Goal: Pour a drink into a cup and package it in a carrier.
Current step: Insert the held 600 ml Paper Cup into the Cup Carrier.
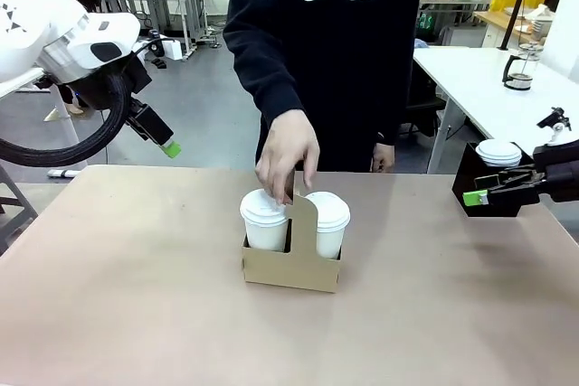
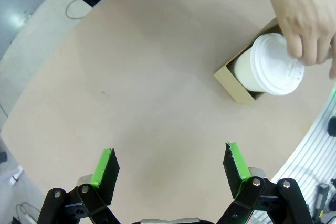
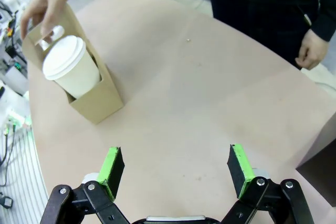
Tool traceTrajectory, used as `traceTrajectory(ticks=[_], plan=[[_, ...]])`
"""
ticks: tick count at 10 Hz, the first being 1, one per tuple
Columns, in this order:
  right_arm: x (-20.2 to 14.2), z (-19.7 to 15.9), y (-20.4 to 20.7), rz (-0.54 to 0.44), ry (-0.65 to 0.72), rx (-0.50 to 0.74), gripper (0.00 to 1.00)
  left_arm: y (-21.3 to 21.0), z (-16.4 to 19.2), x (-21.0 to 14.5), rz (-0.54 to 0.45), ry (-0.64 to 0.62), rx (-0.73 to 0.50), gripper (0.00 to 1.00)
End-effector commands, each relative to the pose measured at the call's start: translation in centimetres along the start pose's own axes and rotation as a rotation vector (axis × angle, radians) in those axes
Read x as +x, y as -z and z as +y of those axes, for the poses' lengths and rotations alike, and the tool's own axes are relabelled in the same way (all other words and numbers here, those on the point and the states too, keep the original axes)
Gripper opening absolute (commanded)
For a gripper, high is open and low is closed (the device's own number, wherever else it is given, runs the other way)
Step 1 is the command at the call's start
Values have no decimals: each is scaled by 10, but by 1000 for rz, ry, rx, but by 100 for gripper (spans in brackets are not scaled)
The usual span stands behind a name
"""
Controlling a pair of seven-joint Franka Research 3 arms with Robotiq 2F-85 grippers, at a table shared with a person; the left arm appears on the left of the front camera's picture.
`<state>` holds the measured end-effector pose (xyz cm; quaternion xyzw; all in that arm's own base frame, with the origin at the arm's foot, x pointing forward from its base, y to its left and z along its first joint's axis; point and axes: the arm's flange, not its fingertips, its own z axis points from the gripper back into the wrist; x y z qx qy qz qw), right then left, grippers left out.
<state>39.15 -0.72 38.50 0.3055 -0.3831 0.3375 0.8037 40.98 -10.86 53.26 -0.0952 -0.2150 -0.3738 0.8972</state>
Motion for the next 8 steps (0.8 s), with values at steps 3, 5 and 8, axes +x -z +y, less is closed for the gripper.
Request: traceTrajectory(ticks=[3,5,8], plan=[[1,0,-2,-9,-9,9,100,-2,1,0,10,6,13,100],[1,0,-2,-9,-9,9,100,-2,1,0,10,6,13,100],[1,0,-2,-9,-9,9,100,-2,1,0,10,6,13,100]])
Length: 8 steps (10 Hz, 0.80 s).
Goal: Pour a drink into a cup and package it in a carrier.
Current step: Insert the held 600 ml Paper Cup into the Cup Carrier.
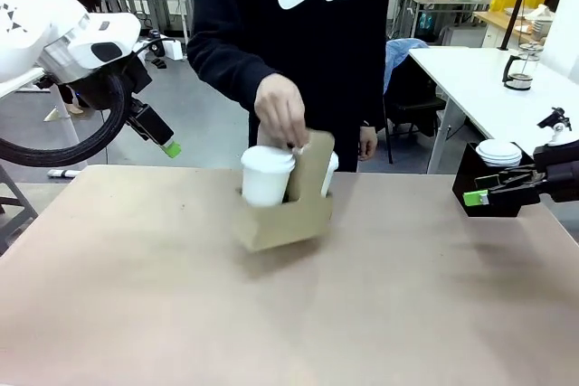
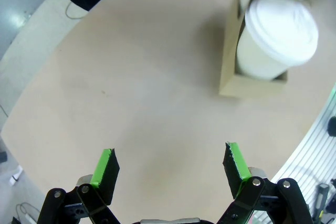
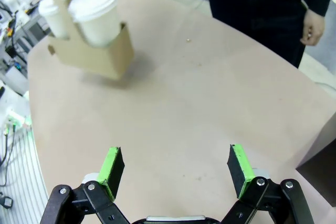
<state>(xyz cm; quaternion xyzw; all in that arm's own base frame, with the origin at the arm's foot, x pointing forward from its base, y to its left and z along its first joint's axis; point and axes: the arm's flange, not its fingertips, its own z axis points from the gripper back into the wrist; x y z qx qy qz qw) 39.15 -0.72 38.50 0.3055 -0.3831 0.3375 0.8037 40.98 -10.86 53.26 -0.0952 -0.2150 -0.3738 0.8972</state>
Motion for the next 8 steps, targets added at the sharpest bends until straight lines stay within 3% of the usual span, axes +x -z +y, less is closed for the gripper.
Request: traceTrajectory(ticks=[1,8], plan=[[1,0,-2,-9,-9,9,100,-2,1,0,10,6,13,100],[1,0,-2,-9,-9,9,100,-2,1,0,10,6,13,100]])
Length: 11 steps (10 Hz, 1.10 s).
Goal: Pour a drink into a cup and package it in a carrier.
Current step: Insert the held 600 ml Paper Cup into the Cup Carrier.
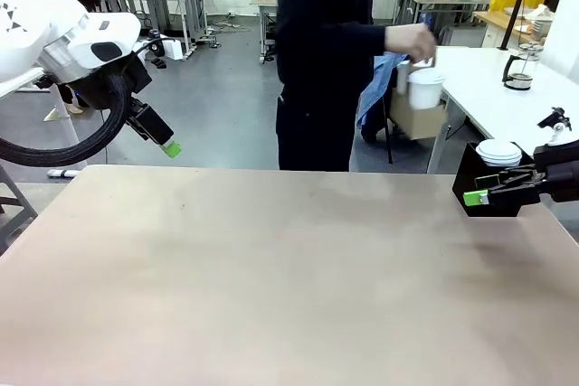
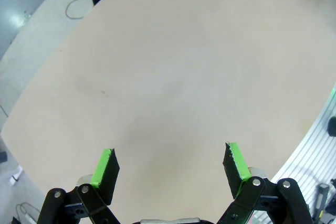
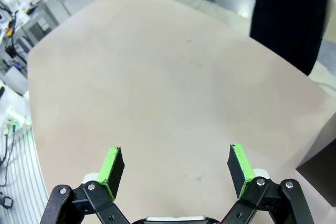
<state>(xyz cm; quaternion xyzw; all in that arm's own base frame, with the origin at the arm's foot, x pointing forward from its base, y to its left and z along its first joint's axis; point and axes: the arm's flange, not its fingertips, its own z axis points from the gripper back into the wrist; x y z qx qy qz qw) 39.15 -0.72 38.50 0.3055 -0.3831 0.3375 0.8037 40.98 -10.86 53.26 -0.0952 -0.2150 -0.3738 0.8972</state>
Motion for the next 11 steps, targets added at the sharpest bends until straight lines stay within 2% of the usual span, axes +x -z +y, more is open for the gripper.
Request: traceTrajectory(ticks=[1,11], plan=[[1,0,-2,-9,-9,9,100,-2,1,0,10,6,13,100],[1,0,-2,-9,-9,9,100,-2,1,0,10,6,13,100]])
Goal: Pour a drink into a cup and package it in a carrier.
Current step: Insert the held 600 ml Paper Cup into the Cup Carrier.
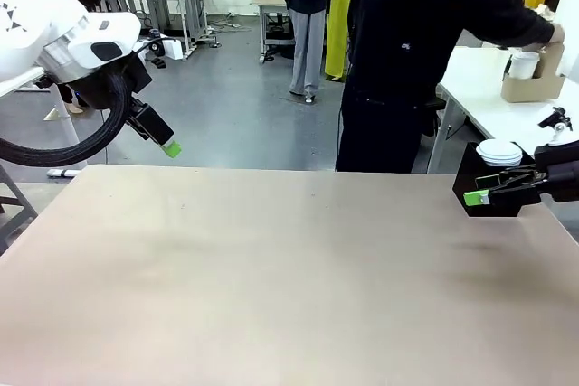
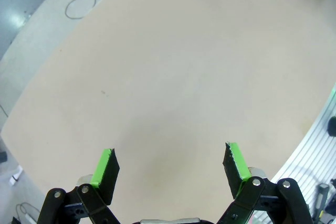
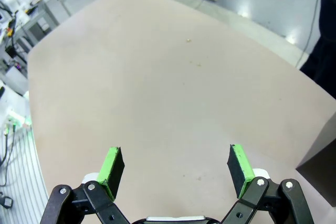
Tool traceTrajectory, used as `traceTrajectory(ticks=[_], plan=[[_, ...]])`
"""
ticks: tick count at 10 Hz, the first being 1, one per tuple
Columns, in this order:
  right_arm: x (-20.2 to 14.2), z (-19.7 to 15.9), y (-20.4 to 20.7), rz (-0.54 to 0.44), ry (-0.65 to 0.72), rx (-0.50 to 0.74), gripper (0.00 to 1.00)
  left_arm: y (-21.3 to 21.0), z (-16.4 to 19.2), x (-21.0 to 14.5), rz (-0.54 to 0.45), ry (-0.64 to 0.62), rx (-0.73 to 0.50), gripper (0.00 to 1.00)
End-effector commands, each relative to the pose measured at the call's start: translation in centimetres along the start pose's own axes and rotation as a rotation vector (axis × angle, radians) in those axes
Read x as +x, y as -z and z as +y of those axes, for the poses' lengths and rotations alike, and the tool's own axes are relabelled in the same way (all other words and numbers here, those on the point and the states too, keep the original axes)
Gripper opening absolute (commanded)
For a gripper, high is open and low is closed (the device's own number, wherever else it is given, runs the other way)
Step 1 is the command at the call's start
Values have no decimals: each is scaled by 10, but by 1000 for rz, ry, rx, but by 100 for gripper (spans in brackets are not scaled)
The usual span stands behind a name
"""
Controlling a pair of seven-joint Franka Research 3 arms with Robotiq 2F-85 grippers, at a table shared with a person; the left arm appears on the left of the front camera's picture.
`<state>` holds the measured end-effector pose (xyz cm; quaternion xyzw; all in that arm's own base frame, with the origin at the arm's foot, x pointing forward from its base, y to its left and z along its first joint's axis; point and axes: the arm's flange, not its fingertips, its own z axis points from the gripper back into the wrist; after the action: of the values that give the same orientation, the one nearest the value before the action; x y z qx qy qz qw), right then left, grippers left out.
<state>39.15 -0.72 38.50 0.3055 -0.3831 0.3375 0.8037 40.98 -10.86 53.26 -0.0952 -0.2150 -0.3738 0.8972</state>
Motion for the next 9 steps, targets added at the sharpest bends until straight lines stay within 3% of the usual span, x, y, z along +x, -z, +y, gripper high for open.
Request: traceTrajectory(ticks=[1,9], plan=[[1,0,-2,-9,-9,9,100,-2,1,0,10,6,13,100],[1,0,-2,-9,-9,9,100,-2,1,0,10,6,13,100]])
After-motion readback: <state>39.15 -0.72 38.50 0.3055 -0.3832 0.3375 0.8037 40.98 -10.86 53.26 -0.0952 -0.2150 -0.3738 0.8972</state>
